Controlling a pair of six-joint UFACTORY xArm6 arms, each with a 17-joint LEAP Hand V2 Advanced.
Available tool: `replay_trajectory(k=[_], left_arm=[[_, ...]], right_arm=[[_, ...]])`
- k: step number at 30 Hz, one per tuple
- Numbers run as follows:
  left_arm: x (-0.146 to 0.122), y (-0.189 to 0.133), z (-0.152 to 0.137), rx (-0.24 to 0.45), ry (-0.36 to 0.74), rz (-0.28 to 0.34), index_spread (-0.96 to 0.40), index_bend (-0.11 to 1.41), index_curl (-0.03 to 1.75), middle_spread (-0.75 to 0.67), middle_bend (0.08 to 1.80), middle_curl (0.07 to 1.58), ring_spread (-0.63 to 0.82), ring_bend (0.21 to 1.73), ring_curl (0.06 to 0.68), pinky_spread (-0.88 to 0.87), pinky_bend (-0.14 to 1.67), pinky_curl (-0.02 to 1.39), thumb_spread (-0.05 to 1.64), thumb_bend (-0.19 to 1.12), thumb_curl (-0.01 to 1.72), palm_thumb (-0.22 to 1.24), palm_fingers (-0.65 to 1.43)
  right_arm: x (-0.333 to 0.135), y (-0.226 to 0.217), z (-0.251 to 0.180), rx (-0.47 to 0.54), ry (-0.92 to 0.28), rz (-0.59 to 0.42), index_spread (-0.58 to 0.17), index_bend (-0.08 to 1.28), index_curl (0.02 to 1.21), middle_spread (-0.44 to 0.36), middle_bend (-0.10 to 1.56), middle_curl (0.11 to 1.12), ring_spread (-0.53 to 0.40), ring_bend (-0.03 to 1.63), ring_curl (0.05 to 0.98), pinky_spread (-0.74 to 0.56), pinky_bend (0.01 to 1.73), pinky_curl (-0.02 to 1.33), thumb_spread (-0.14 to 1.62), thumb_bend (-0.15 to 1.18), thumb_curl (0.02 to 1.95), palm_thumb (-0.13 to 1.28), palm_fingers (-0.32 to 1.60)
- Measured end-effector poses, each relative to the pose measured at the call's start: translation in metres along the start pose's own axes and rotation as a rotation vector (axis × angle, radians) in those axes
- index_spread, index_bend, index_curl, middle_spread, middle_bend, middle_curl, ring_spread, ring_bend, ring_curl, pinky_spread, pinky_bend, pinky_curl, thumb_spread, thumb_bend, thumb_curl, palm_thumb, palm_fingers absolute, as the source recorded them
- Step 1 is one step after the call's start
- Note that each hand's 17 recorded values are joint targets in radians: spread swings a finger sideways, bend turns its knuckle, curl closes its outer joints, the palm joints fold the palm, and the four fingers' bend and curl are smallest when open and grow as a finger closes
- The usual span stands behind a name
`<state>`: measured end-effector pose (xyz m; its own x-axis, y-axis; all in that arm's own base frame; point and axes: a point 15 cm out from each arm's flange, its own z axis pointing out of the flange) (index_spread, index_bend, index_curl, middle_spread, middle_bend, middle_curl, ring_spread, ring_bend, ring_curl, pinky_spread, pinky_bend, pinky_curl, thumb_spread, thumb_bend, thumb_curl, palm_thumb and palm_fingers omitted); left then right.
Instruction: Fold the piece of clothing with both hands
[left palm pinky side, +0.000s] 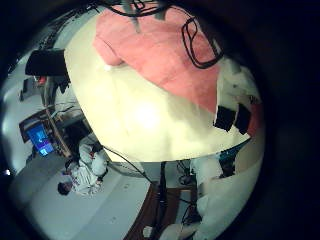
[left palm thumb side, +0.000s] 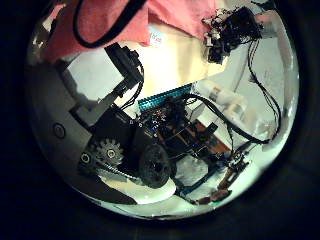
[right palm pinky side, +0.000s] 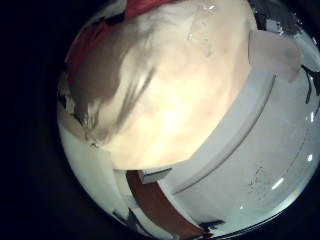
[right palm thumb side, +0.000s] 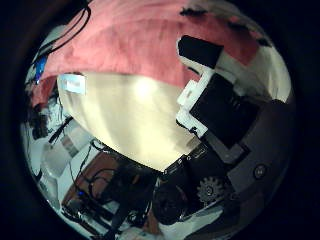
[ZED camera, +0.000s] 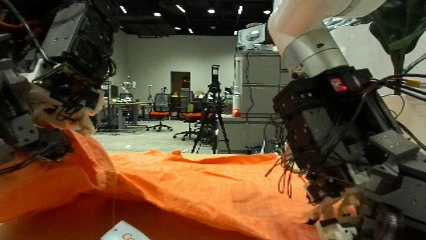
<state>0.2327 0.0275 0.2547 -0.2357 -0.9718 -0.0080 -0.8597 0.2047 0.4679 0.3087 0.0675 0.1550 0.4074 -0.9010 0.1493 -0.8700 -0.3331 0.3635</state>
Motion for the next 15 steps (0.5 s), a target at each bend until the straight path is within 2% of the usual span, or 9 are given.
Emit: replay_trajectory(k=[1,5,8,12,15], left_arm=[[0.000,0.003,-0.004,-0.005,0.001,-0.001,-0.66,0.16,1.18,-0.68,0.76,1.22,-0.44,1.37,0.533,-0.62,1.27,0.55,0.96,-0.02,0.67,0.84,1.05],[0.000,0.015,-0.019,-0.031,-0.005,0.005,-0.66,0.15,1.20,-0.68,0.76,1.22,-0.44,1.37,0.531,-0.62,1.27,0.55,0.96,-0.02,0.67,0.84,1.05],[0.001,0.026,-0.022,-0.063,-0.003,0.018,-0.65,0.15,1.21,-0.68,0.76,1.22,-0.44,1.37,0.531,-0.62,1.26,0.55,0.97,-0.02,0.66,0.82,1.05],[0.008,0.041,-0.023,-0.101,0.008,0.058,-0.65,0.15,1.22,-0.69,0.77,1.21,-0.44,1.36,0.530,-0.63,1.26,0.54,0.98,-0.02,0.65,0.81,1.05],[0.012,0.047,-0.023,-0.101,0.009,0.072,-0.65,0.15,1.23,-0.69,0.77,1.20,-0.44,1.36,0.529,-0.63,1.26,0.54,0.99,-0.02,0.64,0.81,1.05]], right_arm=[[0.001,0.001,-0.002,0.006,0.001,-0.003,-0.338,0.76,0.54,-0.192,0.93,0.67,-0.283,1.06,0.571,-0.37,0.99,0.60,1.14,0.03,0.37,0.91,1.37],[0.004,0.018,-0.001,-0.050,0.001,-0.014,-0.309,0.97,0.66,-0.182,1.11,0.75,-0.288,1.17,0.646,-0.34,1.12,0.70,1.23,0.07,0.39,0.99,1.23],[0.006,0.036,-0.006,-0.093,-0.003,-0.040,-0.292,1.06,0.71,-0.178,1.19,0.78,-0.289,1.24,0.694,-0.31,1.18,0.76,1.27,0.08,0.41,1.03,1.15],[0.015,0.048,-0.018,-0.075,-0.018,-0.052,-0.271,1.11,0.75,-0.171,1.25,0.81,-0.286,1.28,0.742,-0.28,1.23,0.83,1.29,0.08,0.43,1.06,1.09],[0.021,0.055,-0.029,-0.049,-0.022,-0.048,-0.260,1.12,0.77,-0.165,1.28,0.82,-0.283,1.30,0.768,-0.27,1.24,0.87,1.29,0.07,0.45,1.07,1.07]])
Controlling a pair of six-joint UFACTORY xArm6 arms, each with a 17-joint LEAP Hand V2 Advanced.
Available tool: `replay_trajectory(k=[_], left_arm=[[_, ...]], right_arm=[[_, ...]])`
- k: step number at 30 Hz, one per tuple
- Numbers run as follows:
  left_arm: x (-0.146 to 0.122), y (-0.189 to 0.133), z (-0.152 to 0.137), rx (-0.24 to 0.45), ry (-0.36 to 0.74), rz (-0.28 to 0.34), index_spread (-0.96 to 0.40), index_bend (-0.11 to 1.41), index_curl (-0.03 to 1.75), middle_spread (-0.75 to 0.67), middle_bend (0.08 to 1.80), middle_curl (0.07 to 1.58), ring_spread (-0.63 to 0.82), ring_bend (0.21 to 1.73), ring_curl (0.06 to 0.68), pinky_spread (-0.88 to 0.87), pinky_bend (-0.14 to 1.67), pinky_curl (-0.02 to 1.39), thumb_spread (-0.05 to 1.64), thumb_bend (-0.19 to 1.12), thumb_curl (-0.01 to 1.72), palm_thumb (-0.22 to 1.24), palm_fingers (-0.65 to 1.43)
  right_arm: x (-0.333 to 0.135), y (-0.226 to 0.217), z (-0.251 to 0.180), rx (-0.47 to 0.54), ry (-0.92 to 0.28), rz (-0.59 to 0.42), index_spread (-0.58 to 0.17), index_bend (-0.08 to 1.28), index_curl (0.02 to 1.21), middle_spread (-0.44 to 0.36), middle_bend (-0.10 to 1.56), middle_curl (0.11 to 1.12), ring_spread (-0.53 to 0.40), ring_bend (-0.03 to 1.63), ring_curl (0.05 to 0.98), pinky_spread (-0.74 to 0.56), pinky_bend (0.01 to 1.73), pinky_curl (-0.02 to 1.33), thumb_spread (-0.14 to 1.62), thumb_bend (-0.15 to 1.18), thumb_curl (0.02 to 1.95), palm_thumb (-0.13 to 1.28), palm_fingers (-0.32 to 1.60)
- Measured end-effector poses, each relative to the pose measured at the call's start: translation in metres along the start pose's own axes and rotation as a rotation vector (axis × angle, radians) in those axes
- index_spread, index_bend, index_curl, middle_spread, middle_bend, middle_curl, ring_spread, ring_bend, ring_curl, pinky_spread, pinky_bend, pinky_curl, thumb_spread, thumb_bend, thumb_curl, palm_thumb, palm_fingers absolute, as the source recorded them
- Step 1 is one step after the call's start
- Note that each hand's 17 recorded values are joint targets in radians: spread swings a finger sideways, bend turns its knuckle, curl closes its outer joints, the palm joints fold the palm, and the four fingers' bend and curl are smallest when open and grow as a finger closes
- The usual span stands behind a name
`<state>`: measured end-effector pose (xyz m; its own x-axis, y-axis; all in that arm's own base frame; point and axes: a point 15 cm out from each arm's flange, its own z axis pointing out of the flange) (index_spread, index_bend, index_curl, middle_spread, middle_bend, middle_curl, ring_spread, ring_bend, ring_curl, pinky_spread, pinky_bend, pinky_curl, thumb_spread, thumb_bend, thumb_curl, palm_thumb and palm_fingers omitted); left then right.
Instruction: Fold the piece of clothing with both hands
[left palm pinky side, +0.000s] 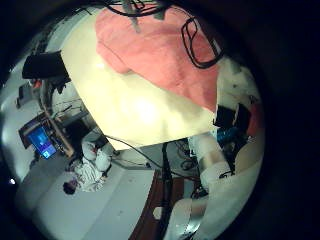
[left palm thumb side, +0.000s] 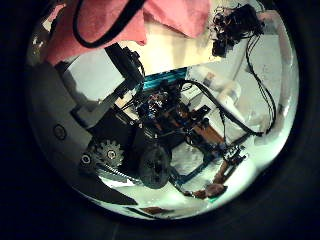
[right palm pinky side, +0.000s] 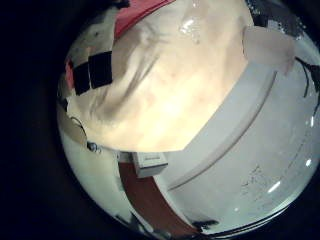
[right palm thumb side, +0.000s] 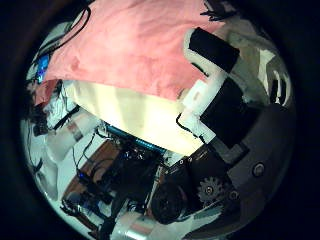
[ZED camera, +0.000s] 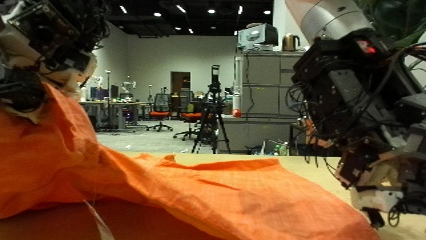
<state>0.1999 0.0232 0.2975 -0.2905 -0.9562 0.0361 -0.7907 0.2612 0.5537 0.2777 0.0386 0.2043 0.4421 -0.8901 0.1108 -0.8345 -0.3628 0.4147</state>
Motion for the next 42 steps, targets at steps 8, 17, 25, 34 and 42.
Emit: replay_trajectory(k=[8,17,25,34,42], left_arm=[[0.001,0.001,-0.001,0.007,-0.001,-0.004,-0.66,0.15,1.24,-0.70,0.78,1.19,-0.45,1.36,0.528,-0.63,1.25,0.54,0.99,-0.02,0.62,0.81,1.05],[0.001,0.004,0.002,0.006,0.001,-0.010,-0.65,0.15,1.25,-0.70,0.79,1.18,-0.45,1.36,0.528,-0.63,1.25,0.54,0.99,-0.02,0.61,0.81,1.05],[0.001,0.004,0.004,0.002,0.003,-0.012,-0.65,0.15,1.26,-0.70,0.79,1.18,-0.45,1.36,0.528,-0.63,1.25,0.54,1.00,-0.02,0.60,0.81,1.05],[0.001,0.003,0.005,-0.001,0.003,-0.017,-0.65,0.15,1.26,-0.70,0.79,1.17,-0.45,1.36,0.528,-0.63,1.24,0.54,1.00,-0.02,0.59,0.81,1.05],[0.000,0.001,0.007,-0.012,0.006,-0.016,-0.65,0.15,1.27,-0.70,0.79,1.17,-0.45,1.36,0.529,-0.63,1.24,0.54,1.01,-0.02,0.59,0.81,1.05]], right_arm=[[0.000,0.010,-0.003,0.048,0.000,-0.016,-0.303,0.78,0.74,-0.169,1.07,0.76,-0.290,1.30,0.761,-0.35,1.19,0.88,1.25,-0.09,0.35,0.64,0.48],[-0.015,0.025,0.056,0.062,-0.003,-0.045,-0.267,0.53,0.54,-0.107,0.80,0.62,-0.167,0.90,0.552,-0.10,0.66,0.61,1.05,-0.03,0.30,0.42,-0.04],[-0.018,0.015,0.070,0.103,0.001,-0.054,-0.216,0.42,0.48,-0.050,0.64,0.53,-0.070,0.74,0.468,0.03,0.53,0.50,0.98,-0.03,0.30,0.43,0.02],[-0.017,0.003,0.062,0.169,0.012,-0.056,-0.202,0.33,0.44,-0.026,0.54,0.48,-0.039,0.65,0.413,0.06,0.44,0.42,0.97,-0.03,0.31,0.45,0.11],[-0.018,-0.002,0.053,0.211,0.019,-0.075,-0.200,0.25,0.42,-0.035,0.49,0.46,-0.054,0.61,0.388,0.07,0.38,0.38,0.95,-0.04,0.30,0.41,0.18]])
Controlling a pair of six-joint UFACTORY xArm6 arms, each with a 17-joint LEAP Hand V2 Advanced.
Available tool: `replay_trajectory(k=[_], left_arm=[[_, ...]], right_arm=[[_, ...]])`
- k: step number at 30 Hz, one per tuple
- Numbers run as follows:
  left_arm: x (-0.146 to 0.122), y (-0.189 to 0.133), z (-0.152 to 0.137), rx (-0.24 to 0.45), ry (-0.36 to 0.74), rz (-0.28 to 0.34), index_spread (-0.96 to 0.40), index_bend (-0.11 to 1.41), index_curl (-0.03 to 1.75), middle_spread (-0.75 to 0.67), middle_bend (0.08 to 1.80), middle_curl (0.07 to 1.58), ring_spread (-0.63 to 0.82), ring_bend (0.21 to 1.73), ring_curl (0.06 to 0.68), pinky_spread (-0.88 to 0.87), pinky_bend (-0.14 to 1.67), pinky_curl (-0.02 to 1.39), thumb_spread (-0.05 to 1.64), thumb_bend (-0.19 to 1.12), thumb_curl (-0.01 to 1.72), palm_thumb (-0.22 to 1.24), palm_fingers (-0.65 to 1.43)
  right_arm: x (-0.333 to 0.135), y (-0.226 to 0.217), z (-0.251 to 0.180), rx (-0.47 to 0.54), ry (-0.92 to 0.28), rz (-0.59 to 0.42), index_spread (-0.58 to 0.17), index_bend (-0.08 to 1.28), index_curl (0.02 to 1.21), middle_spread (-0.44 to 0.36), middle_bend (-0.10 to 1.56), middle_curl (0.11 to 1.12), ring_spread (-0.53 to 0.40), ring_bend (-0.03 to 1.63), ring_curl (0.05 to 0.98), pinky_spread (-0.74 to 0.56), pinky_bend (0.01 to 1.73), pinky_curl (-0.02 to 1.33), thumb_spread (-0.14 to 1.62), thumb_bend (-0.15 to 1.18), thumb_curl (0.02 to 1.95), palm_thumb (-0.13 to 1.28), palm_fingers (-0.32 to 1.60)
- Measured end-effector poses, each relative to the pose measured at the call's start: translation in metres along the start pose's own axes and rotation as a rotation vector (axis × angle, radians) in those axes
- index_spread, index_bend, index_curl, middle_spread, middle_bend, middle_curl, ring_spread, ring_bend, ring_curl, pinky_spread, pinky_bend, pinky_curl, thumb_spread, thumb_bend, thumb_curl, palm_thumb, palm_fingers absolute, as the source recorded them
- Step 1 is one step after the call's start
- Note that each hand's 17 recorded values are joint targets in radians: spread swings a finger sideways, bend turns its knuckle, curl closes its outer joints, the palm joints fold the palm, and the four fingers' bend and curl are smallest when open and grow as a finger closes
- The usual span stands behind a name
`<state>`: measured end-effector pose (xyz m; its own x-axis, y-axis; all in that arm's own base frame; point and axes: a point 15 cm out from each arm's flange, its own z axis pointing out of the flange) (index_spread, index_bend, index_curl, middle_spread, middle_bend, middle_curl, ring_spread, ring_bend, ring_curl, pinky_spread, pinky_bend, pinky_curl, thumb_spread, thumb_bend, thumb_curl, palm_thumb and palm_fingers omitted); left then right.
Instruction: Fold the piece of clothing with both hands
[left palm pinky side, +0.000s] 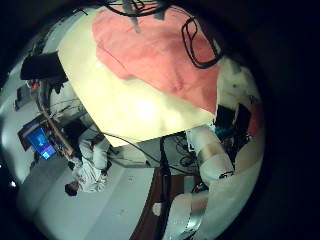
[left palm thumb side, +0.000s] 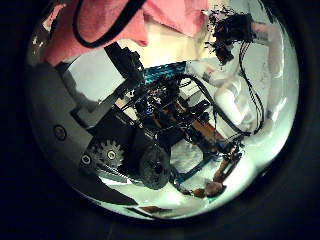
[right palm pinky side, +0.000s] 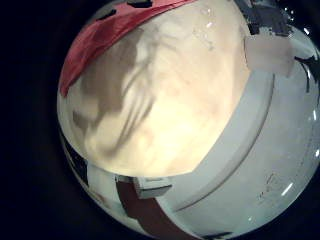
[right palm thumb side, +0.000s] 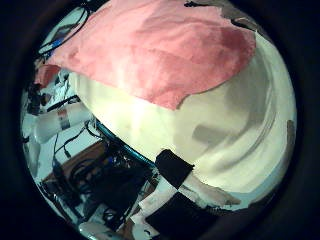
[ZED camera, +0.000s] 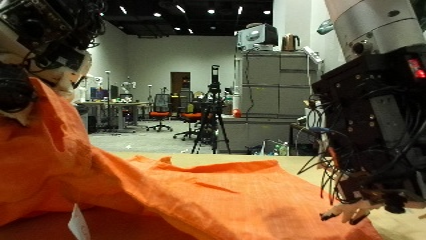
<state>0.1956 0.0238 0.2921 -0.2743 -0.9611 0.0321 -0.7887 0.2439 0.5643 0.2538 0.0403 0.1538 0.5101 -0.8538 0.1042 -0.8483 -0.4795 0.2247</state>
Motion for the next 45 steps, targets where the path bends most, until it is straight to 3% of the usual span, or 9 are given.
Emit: replay_trajectory(k=[14,21,25,28,32,38,45], left_arm=[[-0.003,-0.003,-0.007,-0.001,-0.004,-0.005,-0.65,0.15,1.27,-0.71,0.79,1.17,-0.46,1.36,0.526,-0.63,1.24,0.54,1.01,-0.02,0.59,0.82,1.05],[-0.004,0.001,-0.018,0.013,0.005,-0.006,-0.65,0.15,1.27,-0.70,0.79,1.17,-0.46,1.36,0.525,-0.63,1.24,0.54,1.01,-0.02,0.58,0.82,1.05],[-0.005,0.003,-0.020,0.012,0.009,-0.006,-0.65,0.15,1.27,-0.70,0.79,1.16,-0.46,1.36,0.525,-0.63,1.24,0.54,1.01,-0.02,0.58,0.82,1.05],[-0.005,0.002,-0.020,0.010,0.010,-0.005,-0.65,0.15,1.27,-0.70,0.79,1.16,-0.46,1.36,0.525,-0.63,1.24,0.54,1.01,-0.02,0.58,0.82,1.05],[-0.005,0.001,-0.019,0.005,0.011,-0.005,-0.64,0.15,1.27,-0.70,0.80,1.16,-0.46,1.36,0.524,-0.63,1.23,0.54,1.01,-0.02,0.58,0.82,1.05],[-0.005,0.001,-0.019,0.004,0.013,-0.004,-0.64,0.15,1.27,-0.70,0.80,1.16,-0.46,1.35,0.523,-0.64,1.23,0.54,1.01,-0.02,0.58,0.82,1.05],[-0.001,0.010,-0.014,-0.042,0.024,0.006,-0.64,0.15,1.27,-0.69,0.80,1.15,-0.46,1.36,0.522,-0.64,1.23,0.54,1.01,-0.02,0.58,0.81,1.05]], right_arm=[[-0.017,-0.016,0.023,-0.026,-0.008,-0.051,-0.205,0.19,0.42,-0.051,0.42,0.45,-0.090,0.57,0.364,0.04,0.32,0.33,0.89,-0.04,0.30,0.33,0.27],[-0.028,-0.029,0.033,-0.016,-0.008,-0.062,-0.211,0.19,0.42,-0.067,0.42,0.46,-0.143,0.60,0.370,-0.02,0.30,0.31,0.90,-0.01,0.32,0.43,0.35],[-0.028,-0.044,0.026,0.046,-0.001,-0.062,-0.287,0.20,0.42,-0.150,0.48,0.50,-0.272,0.80,0.410,-0.30,0.48,0.32,0.92,0.00,0.34,0.55,0.82],[-0.027,-0.052,0.017,0.098,0.006,-0.062,-0.361,0.29,0.49,-0.207,0.58,0.56,-0.312,0.90,0.468,-0.43,0.64,0.38,0.92,0.02,0.36,0.66,1.16],[-0.024,-0.055,0.007,0.131,0.012,-0.058,-0.398,0.54,0.64,-0.225,0.77,0.67,-0.306,1.00,0.555,-0.45,0.89,0.51,0.93,0.03,0.40,0.80,1.33],[-0.022,-0.055,-0.003,0.151,0.024,-0.083,-0.373,0.81,0.78,-0.196,1.02,0.78,-0.283,1.13,0.634,-0.38,1.10,0.64,1.05,0.09,0.45,0.98,1.28],[-0.018,-0.032,-0.016,0.124,0.024,-0.128,-0.329,0.96,0.87,-0.165,1.18,0.83,-0.263,1.25,0.714,-0.32,1.24,0.74,1.16,0.12,0.50,1.07,1.15]])
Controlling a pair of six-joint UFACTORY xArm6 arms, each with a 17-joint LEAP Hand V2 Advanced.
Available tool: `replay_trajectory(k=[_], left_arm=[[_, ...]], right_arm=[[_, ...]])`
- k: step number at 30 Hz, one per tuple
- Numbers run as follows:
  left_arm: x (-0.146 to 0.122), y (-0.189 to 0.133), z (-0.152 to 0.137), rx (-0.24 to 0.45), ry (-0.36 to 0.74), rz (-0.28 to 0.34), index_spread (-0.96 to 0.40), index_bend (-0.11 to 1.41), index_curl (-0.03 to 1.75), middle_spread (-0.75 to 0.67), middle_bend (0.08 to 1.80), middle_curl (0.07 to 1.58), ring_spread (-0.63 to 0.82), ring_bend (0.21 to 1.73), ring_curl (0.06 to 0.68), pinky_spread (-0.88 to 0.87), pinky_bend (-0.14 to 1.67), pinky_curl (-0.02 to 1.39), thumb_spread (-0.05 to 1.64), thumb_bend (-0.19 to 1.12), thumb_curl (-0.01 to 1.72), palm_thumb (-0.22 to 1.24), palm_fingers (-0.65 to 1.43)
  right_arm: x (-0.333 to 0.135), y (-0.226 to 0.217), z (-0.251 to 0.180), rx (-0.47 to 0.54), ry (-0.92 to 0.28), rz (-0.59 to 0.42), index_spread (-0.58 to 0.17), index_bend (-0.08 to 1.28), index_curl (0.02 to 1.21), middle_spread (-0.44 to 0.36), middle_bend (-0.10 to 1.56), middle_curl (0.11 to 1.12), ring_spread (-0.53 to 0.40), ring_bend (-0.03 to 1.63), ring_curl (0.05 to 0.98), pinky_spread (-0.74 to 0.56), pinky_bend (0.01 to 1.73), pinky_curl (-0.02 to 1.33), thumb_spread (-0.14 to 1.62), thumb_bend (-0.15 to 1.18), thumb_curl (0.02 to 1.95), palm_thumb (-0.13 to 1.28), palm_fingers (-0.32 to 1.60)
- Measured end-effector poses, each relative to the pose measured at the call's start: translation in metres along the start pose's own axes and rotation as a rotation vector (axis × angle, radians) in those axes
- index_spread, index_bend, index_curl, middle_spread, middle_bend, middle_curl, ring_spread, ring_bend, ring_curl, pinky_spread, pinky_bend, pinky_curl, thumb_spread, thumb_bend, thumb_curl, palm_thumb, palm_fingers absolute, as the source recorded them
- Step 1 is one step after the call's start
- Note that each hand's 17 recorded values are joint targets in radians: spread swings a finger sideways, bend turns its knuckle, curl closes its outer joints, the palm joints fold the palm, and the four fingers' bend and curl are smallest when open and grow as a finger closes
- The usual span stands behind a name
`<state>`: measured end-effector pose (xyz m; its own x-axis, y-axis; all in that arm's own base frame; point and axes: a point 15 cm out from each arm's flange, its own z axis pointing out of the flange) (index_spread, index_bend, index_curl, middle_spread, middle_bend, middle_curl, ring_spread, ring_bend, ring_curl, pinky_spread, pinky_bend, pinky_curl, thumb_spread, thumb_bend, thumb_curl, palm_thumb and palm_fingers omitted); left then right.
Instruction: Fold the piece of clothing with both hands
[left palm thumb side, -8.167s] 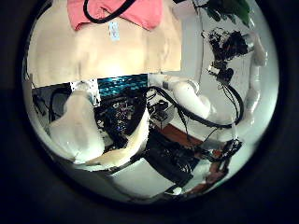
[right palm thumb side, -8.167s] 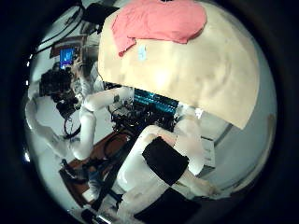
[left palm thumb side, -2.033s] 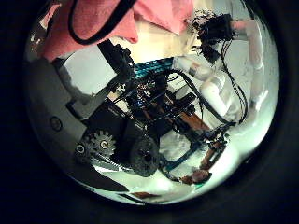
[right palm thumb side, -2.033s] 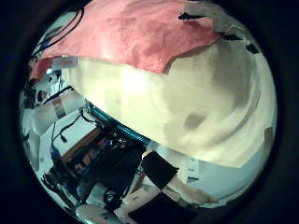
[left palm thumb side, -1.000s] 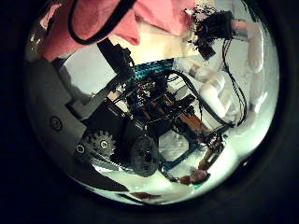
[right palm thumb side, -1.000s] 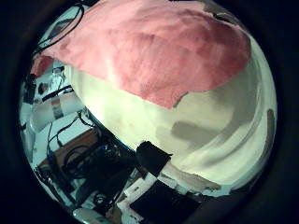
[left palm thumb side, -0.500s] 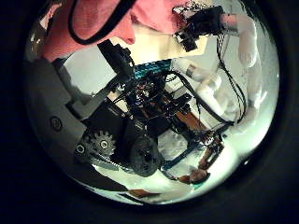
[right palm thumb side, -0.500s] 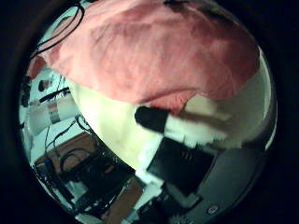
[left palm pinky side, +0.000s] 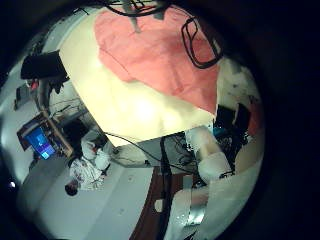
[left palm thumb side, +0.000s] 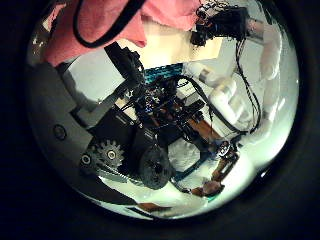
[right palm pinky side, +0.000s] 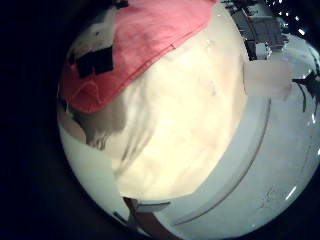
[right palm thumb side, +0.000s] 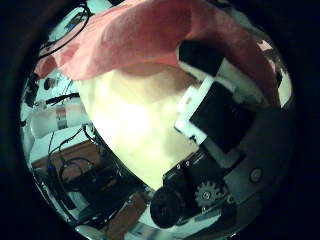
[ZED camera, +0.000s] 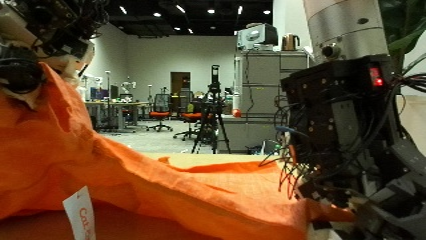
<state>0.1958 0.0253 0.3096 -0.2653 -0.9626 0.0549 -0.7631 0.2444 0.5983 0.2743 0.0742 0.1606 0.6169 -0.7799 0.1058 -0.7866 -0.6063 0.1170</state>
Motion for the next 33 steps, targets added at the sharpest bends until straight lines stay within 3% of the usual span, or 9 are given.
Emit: replay_trajectory(k=[4,10,15,20,26,33], left_arm=[[0.016,0.014,0.005,-0.056,0.009,0.070,-0.64,0.15,1.27,-0.69,0.80,1.15,-0.46,1.36,0.522,-0.64,1.23,0.54,1.01,-0.02,0.58,0.81,1.05],[0.016,0.019,-0.006,-0.047,0.002,0.061,-0.64,0.15,1.27,-0.68,0.81,1.15,-0.46,1.35,0.521,-0.64,1.22,0.54,1.02,-0.02,0.58,0.80,1.06],[0.013,0.026,-0.024,-0.029,0.009,0.069,-0.64,0.15,1.27,-0.68,0.81,1.14,-0.46,1.35,0.520,-0.64,1.23,0.54,1.02,-0.02,0.58,0.80,1.06],[-0.004,0.019,-0.043,-0.013,0.016,0.033,-0.64,0.15,1.27,-0.68,0.81,1.13,-0.46,1.35,0.520,-0.63,1.23,0.54,1.02,-0.02,0.57,0.79,1.06],[-0.031,-0.015,-0.069,0.023,-0.016,0.009,-0.64,0.16,1.27,-0.68,0.81,1.13,-0.46,1.35,0.520,-0.63,1.23,0.54,1.02,-0.02,0.57,0.79,1.06],[-0.066,-0.092,-0.100,0.101,-0.049,-0.002,-0.65,0.16,1.27,-0.68,0.82,1.12,-0.46,1.35,0.521,-0.64,1.23,0.54,1.02,-0.02,0.57,0.80,1.06]], right_arm=[[-0.001,0.007,-0.018,0.039,-0.015,0.004,-0.313,0.98,0.89,-0.152,1.22,0.84,-0.257,1.28,0.743,-0.29,1.26,0.77,1.18,0.12,0.52,1.10,1.11],[-0.018,0.032,-0.025,0.000,-0.104,-0.003,-0.291,1.01,0.91,-0.137,1.26,0.84,-0.249,1.30,0.766,-0.26,1.26,0.81,1.17,0.10,0.57,1.12,1.10],[0.010,0.027,-0.066,0.045,-0.104,0.058,-0.279,1.02,0.91,-0.130,1.28,0.83,-0.245,1.30,0.778,-0.25,1.25,0.84,1.16,0.08,0.60,1.13,1.10],[0.041,0.018,-0.109,0.111,-0.080,0.118,-0.271,1.04,0.91,-0.124,1.29,0.81,-0.243,1.30,0.786,-0.25,1.24,0.86,1.15,0.05,0.64,1.12,1.10],[0.077,-0.012,-0.142,0.098,-0.085,0.158,-0.263,1.05,0.90,-0.120,1.30,0.80,-0.241,1.30,0.794,-0.25,1.22,0.89,1.12,0.03,0.69,1.13,1.10],[0.123,-0.079,-0.144,0.041,-0.112,0.189,-0.258,1.06,0.89,-0.117,1.32,0.79,-0.243,1.29,0.803,-0.25,1.20,0.92,1.12,0.01,0.74,1.14,1.09]])
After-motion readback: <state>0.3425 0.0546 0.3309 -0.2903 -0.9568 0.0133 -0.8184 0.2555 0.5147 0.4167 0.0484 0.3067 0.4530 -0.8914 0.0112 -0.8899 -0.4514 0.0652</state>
